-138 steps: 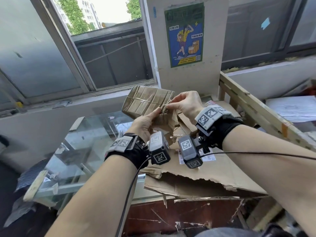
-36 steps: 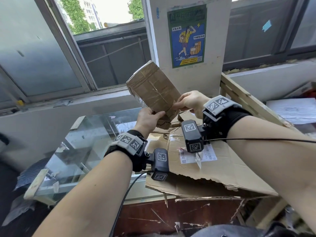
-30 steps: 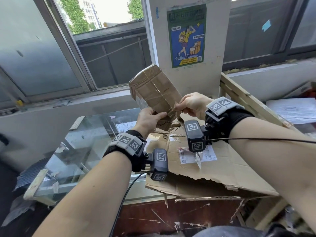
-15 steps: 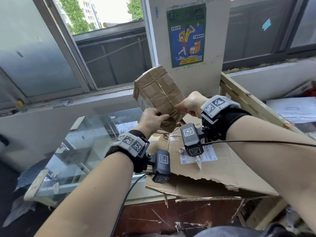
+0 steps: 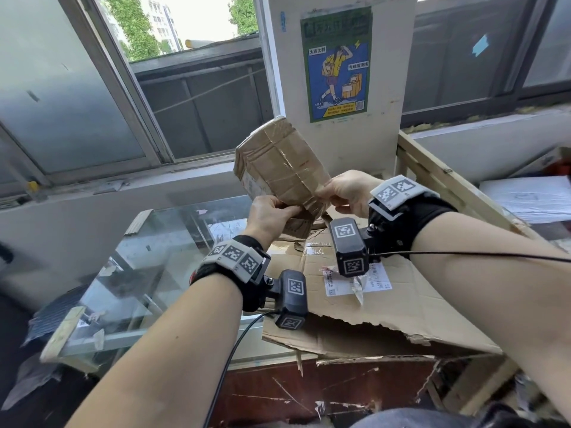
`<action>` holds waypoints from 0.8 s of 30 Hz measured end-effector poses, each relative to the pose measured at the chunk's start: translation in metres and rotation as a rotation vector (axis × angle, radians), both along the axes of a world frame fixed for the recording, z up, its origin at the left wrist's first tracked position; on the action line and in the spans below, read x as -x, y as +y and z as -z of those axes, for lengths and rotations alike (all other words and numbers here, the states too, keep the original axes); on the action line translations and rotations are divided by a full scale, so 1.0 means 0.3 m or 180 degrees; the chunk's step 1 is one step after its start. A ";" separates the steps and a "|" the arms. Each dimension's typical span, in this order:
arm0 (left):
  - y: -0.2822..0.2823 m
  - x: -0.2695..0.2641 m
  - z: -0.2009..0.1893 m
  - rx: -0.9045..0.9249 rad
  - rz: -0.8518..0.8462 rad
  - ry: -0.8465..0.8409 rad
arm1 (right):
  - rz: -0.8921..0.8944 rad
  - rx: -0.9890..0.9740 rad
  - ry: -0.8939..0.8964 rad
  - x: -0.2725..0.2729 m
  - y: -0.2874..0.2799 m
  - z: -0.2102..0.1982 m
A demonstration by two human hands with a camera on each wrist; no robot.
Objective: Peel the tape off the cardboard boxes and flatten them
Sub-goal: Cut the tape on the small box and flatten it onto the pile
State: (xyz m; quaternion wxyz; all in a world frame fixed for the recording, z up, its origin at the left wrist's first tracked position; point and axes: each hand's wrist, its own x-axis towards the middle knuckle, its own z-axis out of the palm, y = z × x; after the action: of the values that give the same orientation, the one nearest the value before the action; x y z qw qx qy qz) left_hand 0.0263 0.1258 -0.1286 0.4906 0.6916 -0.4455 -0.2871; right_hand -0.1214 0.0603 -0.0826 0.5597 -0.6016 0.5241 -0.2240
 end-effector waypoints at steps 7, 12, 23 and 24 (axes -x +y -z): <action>0.009 0.033 0.002 0.0505 -0.0277 0.0909 | -0.0152 0.0728 0.0432 -0.018 -0.004 -0.023; 0.011 0.039 -0.025 0.0563 -0.0387 0.0791 | 0.0456 0.1069 0.0360 -0.061 -0.012 -0.024; -0.001 -0.030 -0.041 0.0489 -0.0305 -0.0070 | 0.0124 0.1189 0.0297 -0.033 0.014 -0.042; 0.001 -0.031 -0.042 0.0474 -0.0301 -0.0148 | 0.0050 0.1027 0.0195 -0.027 0.009 -0.039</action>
State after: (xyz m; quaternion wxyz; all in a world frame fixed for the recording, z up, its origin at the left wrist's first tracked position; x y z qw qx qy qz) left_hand 0.0356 0.1262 -0.1161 0.5433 0.6800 -0.4438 -0.2135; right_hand -0.1133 0.0629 -0.0708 0.4378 -0.6861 0.5028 -0.2911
